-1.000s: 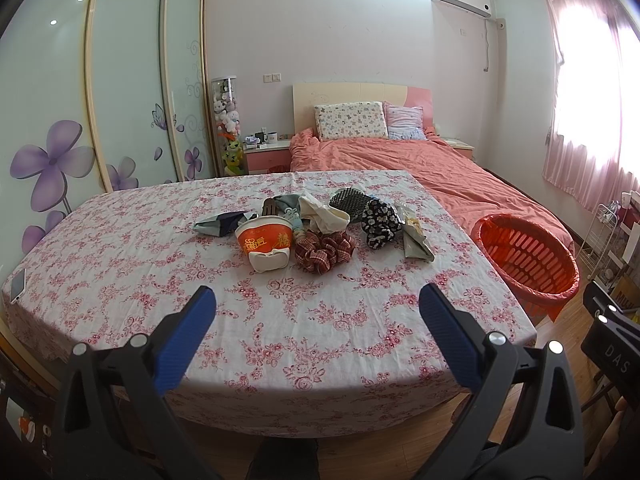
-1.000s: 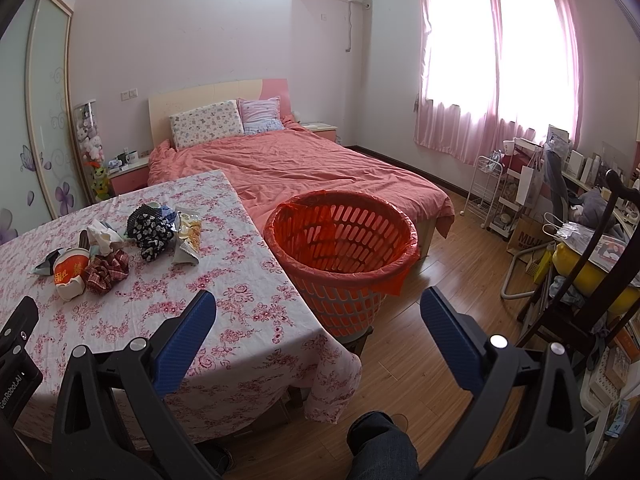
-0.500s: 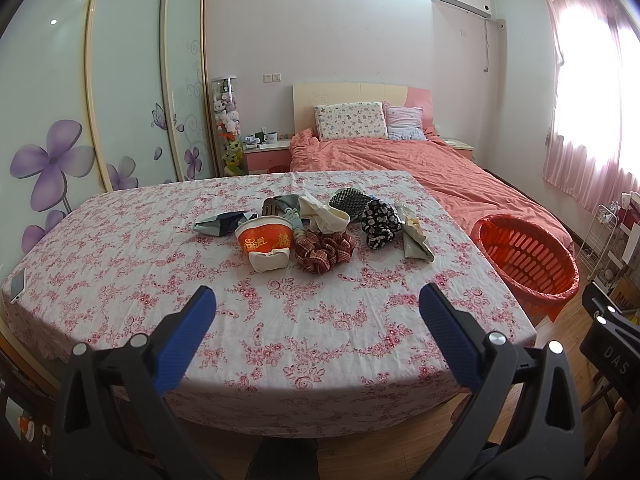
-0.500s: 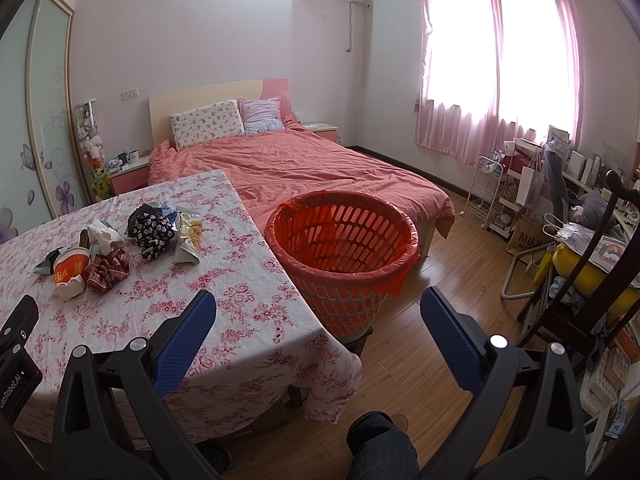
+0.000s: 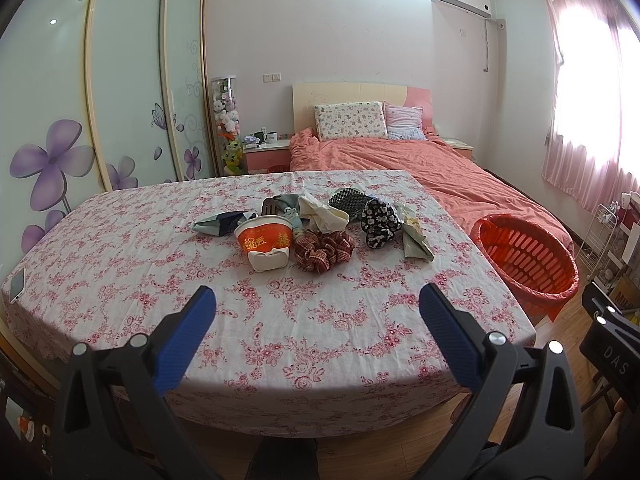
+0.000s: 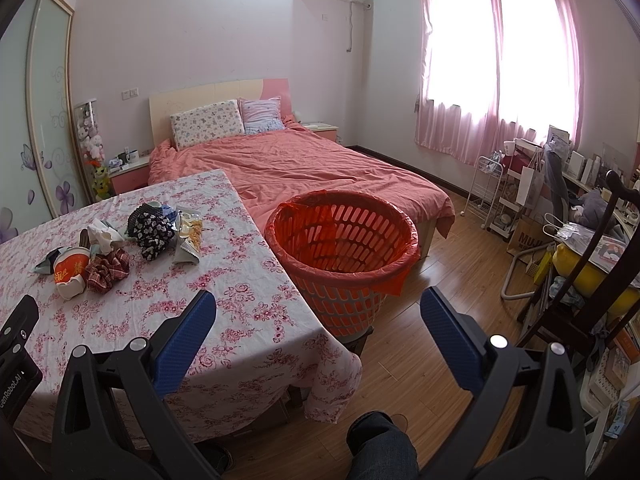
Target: Collect trash
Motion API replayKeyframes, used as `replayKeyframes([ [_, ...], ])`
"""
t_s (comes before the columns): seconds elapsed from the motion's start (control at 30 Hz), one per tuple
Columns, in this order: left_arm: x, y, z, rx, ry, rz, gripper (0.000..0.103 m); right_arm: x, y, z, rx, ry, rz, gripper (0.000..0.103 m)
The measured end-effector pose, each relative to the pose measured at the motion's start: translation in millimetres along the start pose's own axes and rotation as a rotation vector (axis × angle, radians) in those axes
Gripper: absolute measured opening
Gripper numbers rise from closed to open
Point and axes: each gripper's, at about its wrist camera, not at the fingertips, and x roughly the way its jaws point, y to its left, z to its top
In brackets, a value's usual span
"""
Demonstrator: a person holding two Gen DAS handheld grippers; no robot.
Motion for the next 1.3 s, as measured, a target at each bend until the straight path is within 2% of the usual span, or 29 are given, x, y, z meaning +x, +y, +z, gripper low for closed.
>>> replayKeyframes([
  [0.97, 4.7, -2.8, -1.0, -0.004, 0.014, 0.005, 0.099, 3.4, 1.2, 0.3, -0.007, 0.001, 0.003, 0.101],
  [1.3, 52.2, 44.4, 3.7, -0.065, 0.058, 0.100, 0.099, 42.7, 30.6, 11.0, -0.048, 0.031, 0.130, 0.101],
])
